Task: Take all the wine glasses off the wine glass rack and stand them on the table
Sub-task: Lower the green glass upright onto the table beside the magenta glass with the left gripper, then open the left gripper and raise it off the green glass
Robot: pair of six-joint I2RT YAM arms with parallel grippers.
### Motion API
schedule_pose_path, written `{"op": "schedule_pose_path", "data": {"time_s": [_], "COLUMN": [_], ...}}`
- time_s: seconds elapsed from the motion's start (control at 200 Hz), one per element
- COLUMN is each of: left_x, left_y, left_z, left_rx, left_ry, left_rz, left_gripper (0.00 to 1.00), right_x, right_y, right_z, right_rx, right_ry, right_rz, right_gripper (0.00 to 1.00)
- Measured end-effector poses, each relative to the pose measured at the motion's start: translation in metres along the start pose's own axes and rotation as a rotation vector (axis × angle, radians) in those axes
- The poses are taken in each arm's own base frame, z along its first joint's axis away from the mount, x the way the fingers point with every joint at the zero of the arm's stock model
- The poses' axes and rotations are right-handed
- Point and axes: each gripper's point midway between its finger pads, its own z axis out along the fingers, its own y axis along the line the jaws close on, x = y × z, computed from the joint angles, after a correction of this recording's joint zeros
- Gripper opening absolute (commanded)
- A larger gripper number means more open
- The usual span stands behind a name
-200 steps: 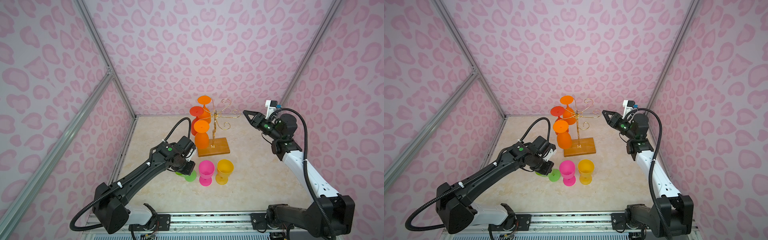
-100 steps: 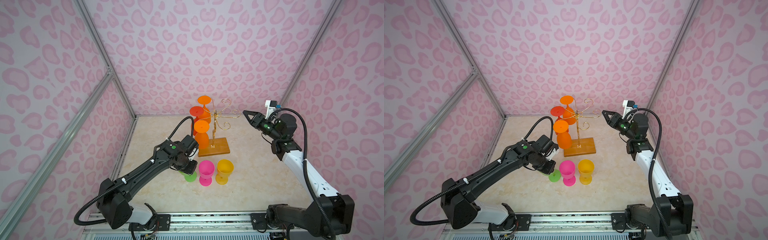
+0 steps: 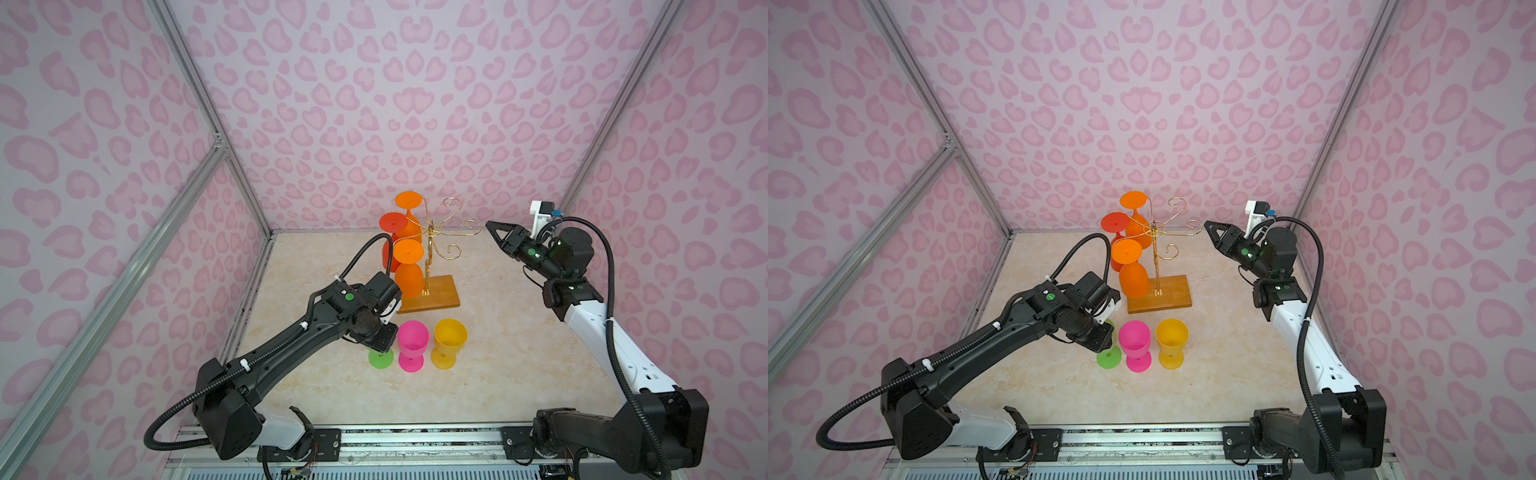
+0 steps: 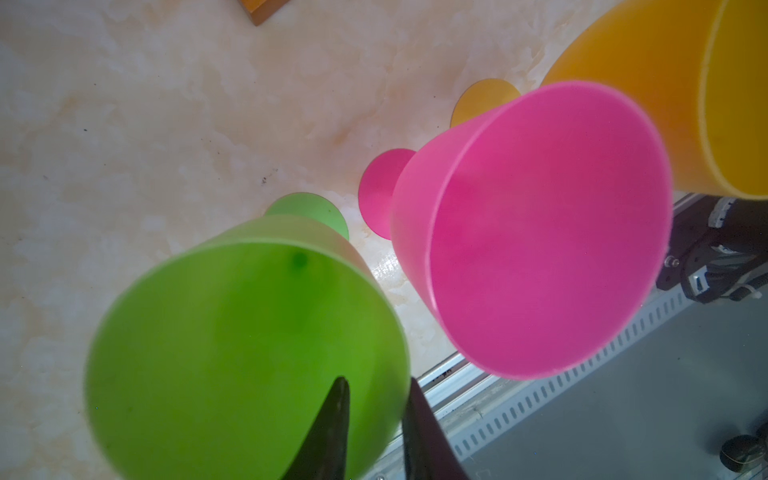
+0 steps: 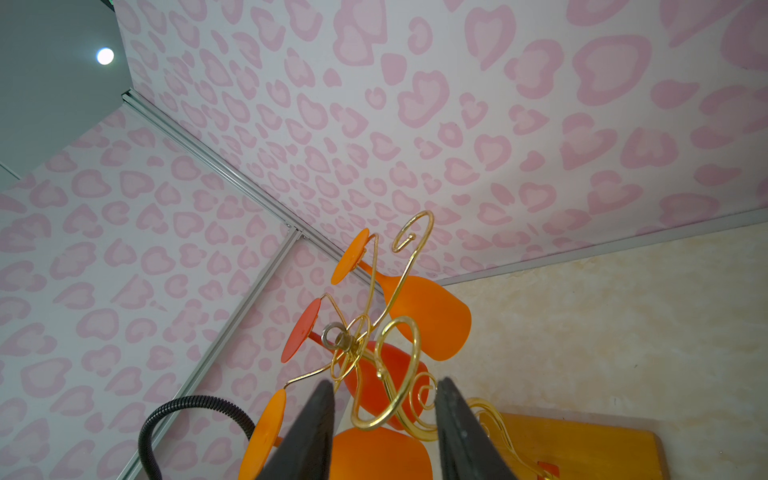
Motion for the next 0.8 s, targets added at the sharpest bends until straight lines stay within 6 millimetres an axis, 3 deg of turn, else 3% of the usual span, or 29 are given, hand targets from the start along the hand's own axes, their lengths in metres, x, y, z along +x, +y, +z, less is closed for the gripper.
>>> {"op": "schedule_pose_path", "data": {"time_s": [0.385,0.8], "left_x": [0.007,0.0], "left_y": [0.009,0.003], "left_z": [-0.009,-0.056], "left_rx": [-0.035,0.0], "left_ry": [-0.036,-0.189], "left_rz": [-0.036,-0.046], "left_gripper": [0.29,0.43], "right_x": [0.003,0.004], "right_y": [-0.003,-0.004], "right_z": [0.0,0.0], "right_rx": [0.005,0.007], "right_ry": [0.004,0.006], "right_rz": [0.005,0.007], "right_gripper": [0.41,0.41]}}
